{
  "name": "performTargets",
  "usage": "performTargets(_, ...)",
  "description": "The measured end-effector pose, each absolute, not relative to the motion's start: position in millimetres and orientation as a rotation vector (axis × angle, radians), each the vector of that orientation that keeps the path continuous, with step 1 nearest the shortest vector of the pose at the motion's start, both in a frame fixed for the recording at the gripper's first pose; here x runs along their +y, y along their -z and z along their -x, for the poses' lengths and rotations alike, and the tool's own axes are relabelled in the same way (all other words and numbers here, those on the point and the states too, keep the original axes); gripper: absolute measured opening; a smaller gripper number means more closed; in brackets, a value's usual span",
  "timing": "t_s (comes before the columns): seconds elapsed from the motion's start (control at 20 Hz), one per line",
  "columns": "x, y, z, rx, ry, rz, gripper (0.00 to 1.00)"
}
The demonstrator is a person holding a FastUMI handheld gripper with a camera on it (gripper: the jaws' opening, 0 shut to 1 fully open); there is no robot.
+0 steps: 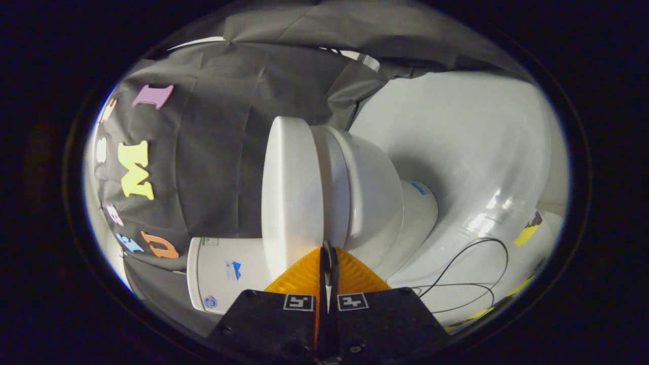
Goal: Open the toilet lid.
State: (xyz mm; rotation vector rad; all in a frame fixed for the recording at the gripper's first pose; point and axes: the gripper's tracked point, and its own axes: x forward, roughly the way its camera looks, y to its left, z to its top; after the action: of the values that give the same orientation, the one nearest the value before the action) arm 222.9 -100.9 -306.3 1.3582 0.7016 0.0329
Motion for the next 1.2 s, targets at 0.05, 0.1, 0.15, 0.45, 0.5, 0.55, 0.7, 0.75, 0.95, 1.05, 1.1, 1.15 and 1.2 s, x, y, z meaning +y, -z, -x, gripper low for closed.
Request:
performTargets(0.05,-99,302,-223,0.701,-0.034,-1.354,0.04)
performTargets(0.1,-99,297,-223,0.697,-0.032,-1.349,0.04)
performTargets(0.15,-97,293,-220,0.696,-0.029,-1.338,0.04)
performTargets(0.45,-95,266,-219,0.663,-0.006,-1.323,0.04)
performTargets(0.5,-96,263,-219,0.664,-0.002,-1.325,0.04)
performTargets(0.55,-97,261,-219,0.666,0.007,-1.322,0.04)
performTargets(0.7,-95,248,-218,0.66,0.012,-1.292,0.04)
performTargets(0.75,-91,241,-219,0.656,0.008,-1.282,0.04)
performTargets(0.95,-82,219,-218,0.632,-0.009,-1.214,0.04)
performTargets(1.05,-78,205,-218,0.623,-0.018,-1.189,0.04)
performTargets(1.1,-76,198,-217,0.617,-0.024,-1.18,0.04)
performTargets(1.15,-73,192,-217,0.612,-0.032,-1.162,0.04)
performTargets(1.2,-70,186,-218,0.607,-0.036,-1.141,0.04)
